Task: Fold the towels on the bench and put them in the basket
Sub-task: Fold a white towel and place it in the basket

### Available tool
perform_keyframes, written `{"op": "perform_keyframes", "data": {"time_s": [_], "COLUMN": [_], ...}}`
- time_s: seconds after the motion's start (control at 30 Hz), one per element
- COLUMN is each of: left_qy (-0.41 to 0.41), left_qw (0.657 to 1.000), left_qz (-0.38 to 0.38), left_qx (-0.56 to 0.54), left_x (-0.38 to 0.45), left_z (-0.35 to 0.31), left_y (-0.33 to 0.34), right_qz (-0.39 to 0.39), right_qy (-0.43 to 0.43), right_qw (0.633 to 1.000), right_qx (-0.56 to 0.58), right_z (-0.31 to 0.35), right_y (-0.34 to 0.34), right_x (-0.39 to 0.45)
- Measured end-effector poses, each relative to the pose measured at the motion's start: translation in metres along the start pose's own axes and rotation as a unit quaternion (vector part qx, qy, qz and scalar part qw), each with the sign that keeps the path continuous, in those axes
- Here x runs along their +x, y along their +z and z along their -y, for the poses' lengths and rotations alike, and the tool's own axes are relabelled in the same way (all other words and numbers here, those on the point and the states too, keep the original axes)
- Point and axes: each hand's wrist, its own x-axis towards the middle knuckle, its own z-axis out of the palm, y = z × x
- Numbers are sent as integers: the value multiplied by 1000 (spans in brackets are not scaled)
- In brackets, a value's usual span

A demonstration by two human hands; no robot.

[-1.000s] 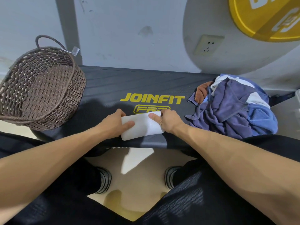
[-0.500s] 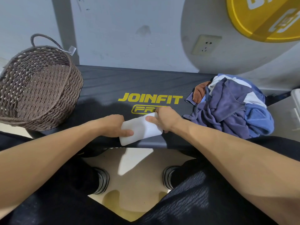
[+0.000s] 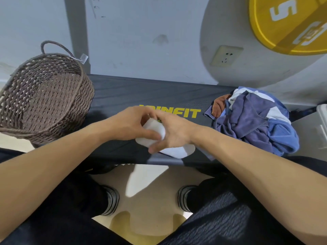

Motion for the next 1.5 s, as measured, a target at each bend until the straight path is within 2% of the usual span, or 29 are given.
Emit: {"op": "perform_keyframes", "data": {"time_s": [0.13, 0.27, 0.3, 0.37, 0.5, 0.57, 0.63, 0.7, 0.8, 0.9, 0.97, 1.03, 1.1, 1.23, 1.33, 1.43, 1.5], "left_qy": [49, 71, 74, 67, 32, 40, 49, 41, 10, 23, 36, 46, 42, -22, -59, -103, -140], "left_qw": [996, 982, 978, 975, 982, 978, 969, 967, 967, 967, 972, 972, 969, 957, 951, 954, 952], "left_qz": [-71, -174, -191, -211, -172, -167, -188, -206, -216, -204, -196, -202, -222, -282, -304, -277, -258], "left_qx": [28, 33, 28, 15, 64, 115, 154, 146, 136, 149, 128, 108, 97, 68, 8, -60, -84], "left_x": [-12, -20, -21, -24, -32, -39, -45, -47, -48, -50, -59, -72, -86, -106, -117, -127, -130], "left_z": [-28, -44, -48, -52, -51, -49, -44, -35, -23, -12, -2, 11, 29, 82, 125, 161, 179], "left_y": [-14, -10, -12, -23, -48, -64, -82, -94, -99, -108, -126, -152, -179, -219, -231, -238, -242], "right_qz": [-96, -149, -146, -91, 35, 44, 19, -19, -56, -73, -51, 13, 73, 166, 152, 137, 142], "right_qy": [17, 14, 9, 14, -1, -25, -36, -47, -62, -56, -56, -54, -58, -76, -54, -34, -17], "right_qw": [993, 978, 972, 954, 935, 939, 940, 940, 965, 970, 969, 966, 974, 977, 986, 989, 989], "right_qx": [60, 148, 183, 285, 354, 340, 338, 337, 248, 225, 236, 251, 208, 106, 44, -34, -35], "right_z": [14, 29, 32, 37, 42, 50, 60, 68, 75, 82, 97, 115, 134, 170, 188, 197, 201], "right_y": [-12, -12, -10, -6, -6, -4, 1, 5, 5, 2, -6, -20, -38, -52, -36, -12, 3], "right_x": [-2, -4, -6, -11, -20, -24, -26, -24, -16, -9, 4, 25, 53, 119, 172, 216, 238]}}
